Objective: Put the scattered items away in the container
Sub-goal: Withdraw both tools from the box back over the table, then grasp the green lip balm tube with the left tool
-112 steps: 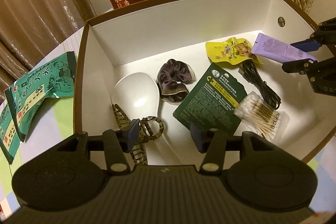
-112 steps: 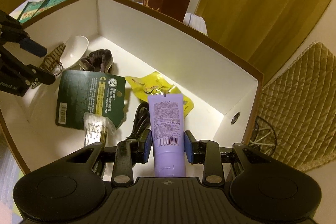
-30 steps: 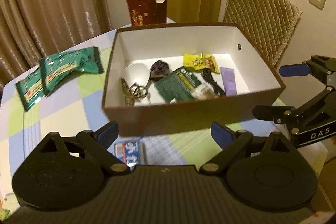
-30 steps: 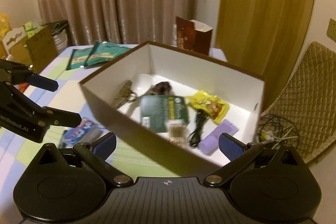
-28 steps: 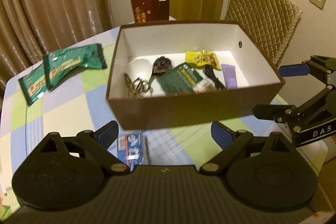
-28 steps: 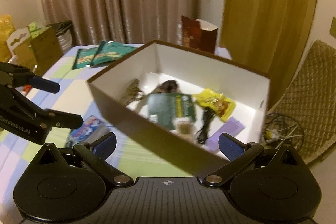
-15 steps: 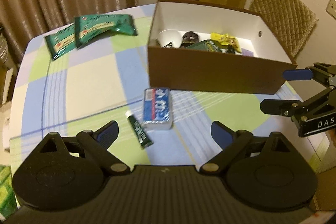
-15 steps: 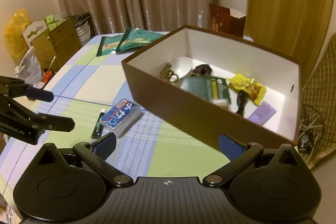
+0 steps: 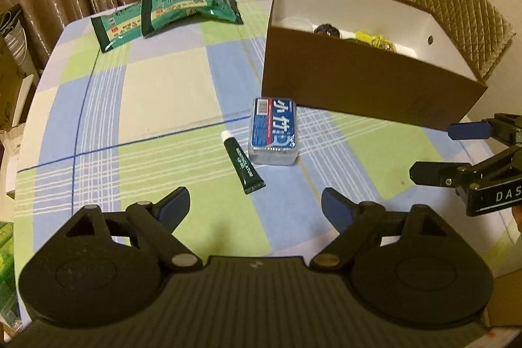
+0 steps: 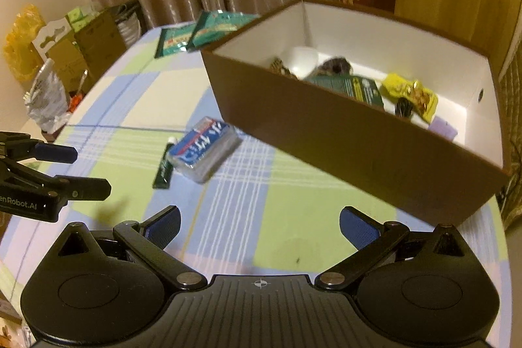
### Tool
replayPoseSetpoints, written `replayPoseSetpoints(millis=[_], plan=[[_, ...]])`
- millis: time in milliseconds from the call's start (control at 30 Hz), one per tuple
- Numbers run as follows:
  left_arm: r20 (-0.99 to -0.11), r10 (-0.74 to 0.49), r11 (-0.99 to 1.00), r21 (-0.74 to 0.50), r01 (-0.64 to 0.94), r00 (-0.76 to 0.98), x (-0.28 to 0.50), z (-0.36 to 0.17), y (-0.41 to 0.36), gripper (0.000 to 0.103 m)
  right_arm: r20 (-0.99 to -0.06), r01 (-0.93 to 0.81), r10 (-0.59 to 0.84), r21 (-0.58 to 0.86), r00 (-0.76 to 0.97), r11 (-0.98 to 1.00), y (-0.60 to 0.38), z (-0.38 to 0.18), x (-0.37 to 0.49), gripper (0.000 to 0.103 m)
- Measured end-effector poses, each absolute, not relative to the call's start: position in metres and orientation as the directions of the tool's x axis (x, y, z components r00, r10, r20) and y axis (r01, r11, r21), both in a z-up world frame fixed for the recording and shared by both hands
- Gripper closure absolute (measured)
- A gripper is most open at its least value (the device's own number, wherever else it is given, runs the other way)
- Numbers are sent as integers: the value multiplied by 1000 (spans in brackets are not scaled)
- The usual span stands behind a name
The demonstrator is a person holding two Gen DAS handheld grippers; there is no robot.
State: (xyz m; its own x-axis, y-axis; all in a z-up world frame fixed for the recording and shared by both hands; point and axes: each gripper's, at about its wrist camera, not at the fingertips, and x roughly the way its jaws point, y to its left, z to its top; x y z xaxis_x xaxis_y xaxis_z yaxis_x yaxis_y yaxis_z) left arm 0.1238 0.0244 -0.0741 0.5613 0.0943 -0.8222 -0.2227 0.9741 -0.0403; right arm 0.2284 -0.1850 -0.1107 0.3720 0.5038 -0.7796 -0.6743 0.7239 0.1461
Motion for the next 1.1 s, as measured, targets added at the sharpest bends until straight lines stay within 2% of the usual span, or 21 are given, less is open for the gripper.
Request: replayPoseSetpoints(millis=[133,467,567,667,700,733,800,1100], plan=[[-841,83,974,-46,-224,535,134,-95,24,34,-811,-642,460,141,362,754,-186,-129,233,2],[-850,53,967,-86,-238,524,170,-132,34,50,-829,-601,424,137,366,787,-191,-144,249,2],[-853,61,966,-80,-244,518,179,-140,39,63,-828,-596,423,139,368,791,-191,-145,255,2],[-858,55,961,-93,-259,511,184,-148,49,69,-827,-590,425,144,369,794,-189,-145,260,2],[-854,51,959,-102,-263,517,184,-149,52,74,-826,-589,427,148,369,795,-189,-146,261,2],[-848,45,958,-112,-263,528,183,-149,54,83,-824,-587,431,153,368,795,-188,-146,262,2],[-844,32,955,-133,-266,536,181,-149,61,88,-821,-587,440,165,363,792,-185,-148,264,2],[-844,106,923,-112,-367,525,152,-148,95,88,-819,-633,481,197,313,749,-146,-154,262,2]])
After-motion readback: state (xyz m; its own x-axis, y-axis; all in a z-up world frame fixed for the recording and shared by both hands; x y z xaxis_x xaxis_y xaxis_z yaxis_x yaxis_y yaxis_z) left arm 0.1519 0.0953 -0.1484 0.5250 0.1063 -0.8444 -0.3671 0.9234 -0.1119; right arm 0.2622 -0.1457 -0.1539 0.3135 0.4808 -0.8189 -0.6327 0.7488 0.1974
